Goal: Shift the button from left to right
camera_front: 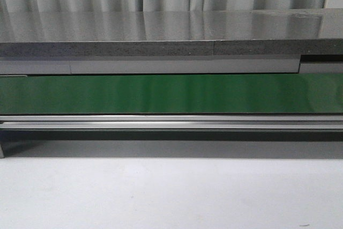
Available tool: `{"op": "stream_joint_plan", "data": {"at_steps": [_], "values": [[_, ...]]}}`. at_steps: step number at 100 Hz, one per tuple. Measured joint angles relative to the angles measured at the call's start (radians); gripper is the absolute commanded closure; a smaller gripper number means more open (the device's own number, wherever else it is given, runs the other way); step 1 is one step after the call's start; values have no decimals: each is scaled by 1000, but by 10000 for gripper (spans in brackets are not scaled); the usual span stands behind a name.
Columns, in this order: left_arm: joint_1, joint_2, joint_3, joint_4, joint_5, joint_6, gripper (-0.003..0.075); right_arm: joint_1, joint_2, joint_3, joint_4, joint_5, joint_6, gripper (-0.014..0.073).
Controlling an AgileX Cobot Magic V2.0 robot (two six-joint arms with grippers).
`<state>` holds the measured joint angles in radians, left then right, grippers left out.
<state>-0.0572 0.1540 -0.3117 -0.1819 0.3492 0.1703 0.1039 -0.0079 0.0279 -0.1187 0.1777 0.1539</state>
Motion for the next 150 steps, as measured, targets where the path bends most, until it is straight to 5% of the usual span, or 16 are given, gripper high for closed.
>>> {"op": "stream_joint_plan", "data": {"at_steps": [125, 150], "values": [[0, 0, 5, 0, 0, 0, 715, 0, 0, 2, 0, -3, -3, 662], [-7, -23, 94, 76, -88, -52, 715, 0, 0, 2, 0, -3, -3, 662]]}}
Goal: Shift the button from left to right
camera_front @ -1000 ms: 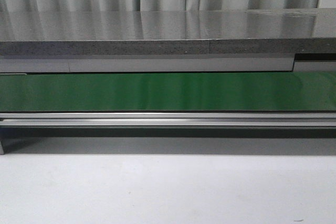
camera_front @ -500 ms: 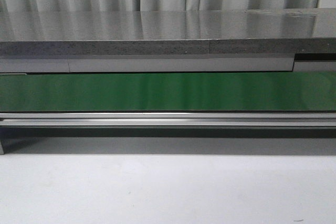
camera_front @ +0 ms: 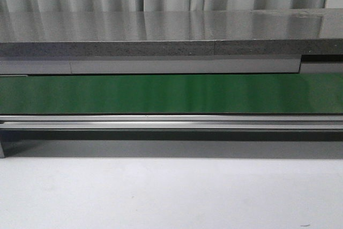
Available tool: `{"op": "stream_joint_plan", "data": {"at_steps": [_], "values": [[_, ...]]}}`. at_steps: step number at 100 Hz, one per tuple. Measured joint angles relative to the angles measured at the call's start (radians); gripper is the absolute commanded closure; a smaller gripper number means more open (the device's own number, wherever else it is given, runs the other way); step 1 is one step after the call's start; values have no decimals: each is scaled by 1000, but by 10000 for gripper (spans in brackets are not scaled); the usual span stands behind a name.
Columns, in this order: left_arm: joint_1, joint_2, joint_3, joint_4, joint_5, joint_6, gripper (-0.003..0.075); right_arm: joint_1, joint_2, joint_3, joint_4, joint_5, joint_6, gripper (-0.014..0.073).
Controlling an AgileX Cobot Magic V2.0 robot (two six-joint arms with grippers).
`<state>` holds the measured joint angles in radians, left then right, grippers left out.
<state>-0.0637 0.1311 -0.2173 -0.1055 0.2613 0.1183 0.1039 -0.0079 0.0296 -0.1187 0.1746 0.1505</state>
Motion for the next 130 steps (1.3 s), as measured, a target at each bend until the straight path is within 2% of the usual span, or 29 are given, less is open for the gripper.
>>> {"op": "stream_joint_plan", "data": {"at_steps": [20, 46, 69, 130], "values": [[-15, -68, 89, 120, -32, -118, 715, 0, 0, 0, 0, 0, 0, 662], [-41, -136, 215, 161, -133, -132, 715, 0, 0, 0, 0, -2, 0, 662], [-41, -136, 215, 167, -212, -132, 715, 0, 0, 0, 0, -2, 0, 662], [-41, -136, 215, 170, -219, -132, 715, 0, 0, 0, 0, -2, 0, 662]]}}
